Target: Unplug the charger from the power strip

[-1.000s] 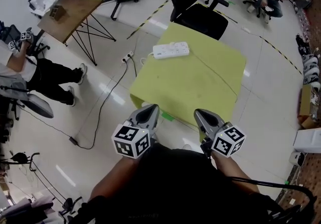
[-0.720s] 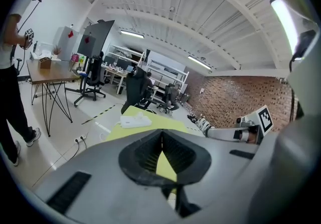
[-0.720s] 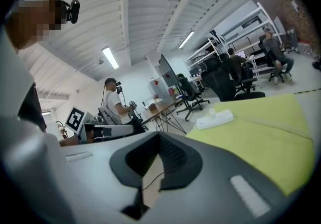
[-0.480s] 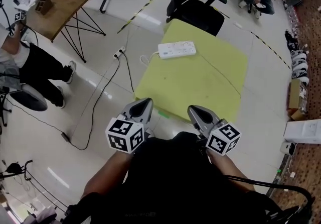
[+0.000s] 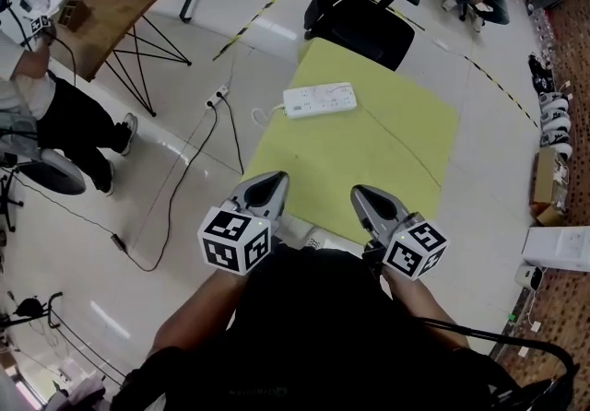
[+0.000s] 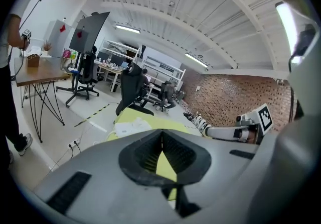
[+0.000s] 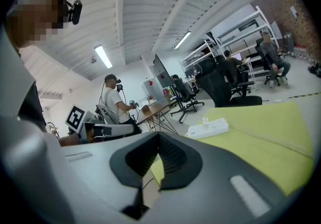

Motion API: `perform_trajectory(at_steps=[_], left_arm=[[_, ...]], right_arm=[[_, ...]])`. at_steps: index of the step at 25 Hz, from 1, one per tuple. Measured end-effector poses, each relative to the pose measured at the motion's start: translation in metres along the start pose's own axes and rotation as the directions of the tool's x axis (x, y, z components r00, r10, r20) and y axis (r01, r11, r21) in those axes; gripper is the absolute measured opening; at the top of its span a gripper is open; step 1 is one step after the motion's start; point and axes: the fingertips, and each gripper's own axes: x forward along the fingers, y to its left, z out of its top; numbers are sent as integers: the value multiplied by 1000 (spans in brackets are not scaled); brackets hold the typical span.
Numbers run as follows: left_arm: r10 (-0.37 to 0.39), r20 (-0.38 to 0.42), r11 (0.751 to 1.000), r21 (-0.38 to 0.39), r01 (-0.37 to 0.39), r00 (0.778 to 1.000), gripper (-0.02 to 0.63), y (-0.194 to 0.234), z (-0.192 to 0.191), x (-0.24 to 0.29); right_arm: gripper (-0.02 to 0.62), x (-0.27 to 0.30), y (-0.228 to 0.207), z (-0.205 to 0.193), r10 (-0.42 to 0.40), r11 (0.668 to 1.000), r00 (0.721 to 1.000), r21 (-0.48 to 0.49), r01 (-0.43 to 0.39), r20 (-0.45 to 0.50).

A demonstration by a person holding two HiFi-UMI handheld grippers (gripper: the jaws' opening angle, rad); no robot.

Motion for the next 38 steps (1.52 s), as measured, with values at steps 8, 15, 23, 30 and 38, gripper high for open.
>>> perform_trajectory(at_steps=[8,15,23,30,38], left_arm=[[68,-31,997,22,-68,997,7,-9,0,31],[58,-66,998,26,-56,996,6,-21,7,53],[16,-109,1000,13,-14,994,6,23,25,76],[-48,-140,999,-24,45,989,8,67,28,98],[-117,-261,991,35,131,958,8,117,10,125]], right_arm=[[3,1,-40,-3,60,997,998,52,-60,10],[3,4,-63,3,57,993,998,105,-58,15],[3,41,-73,9,-8,989,1000,145,9,-10],[3,82,-83,6,-85,983,995,161,93,-58],[3,149,-107,7,-189,974,974,102,202,-125]])
